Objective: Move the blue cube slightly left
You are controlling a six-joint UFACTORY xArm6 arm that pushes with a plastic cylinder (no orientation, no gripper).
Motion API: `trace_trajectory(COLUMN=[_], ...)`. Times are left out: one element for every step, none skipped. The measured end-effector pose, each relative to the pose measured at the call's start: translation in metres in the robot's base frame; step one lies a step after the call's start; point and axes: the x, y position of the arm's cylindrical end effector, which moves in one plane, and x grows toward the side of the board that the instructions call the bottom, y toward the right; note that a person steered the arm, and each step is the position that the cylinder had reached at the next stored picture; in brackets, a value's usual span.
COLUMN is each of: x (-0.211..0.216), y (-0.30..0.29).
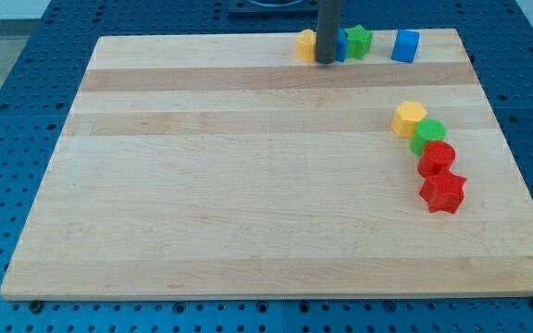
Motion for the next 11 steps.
trace_trajectory(x=[0.024, 0.026, 0.032, 0.043, 0.017, 0.001, 0.001, 0.001, 0.001, 0.001, 0.001], y=[-0.017, -0.001, 0.074, 0.155, 0.218, 0.221, 0.200, 0.197, 0.198, 0.194, 0.172])
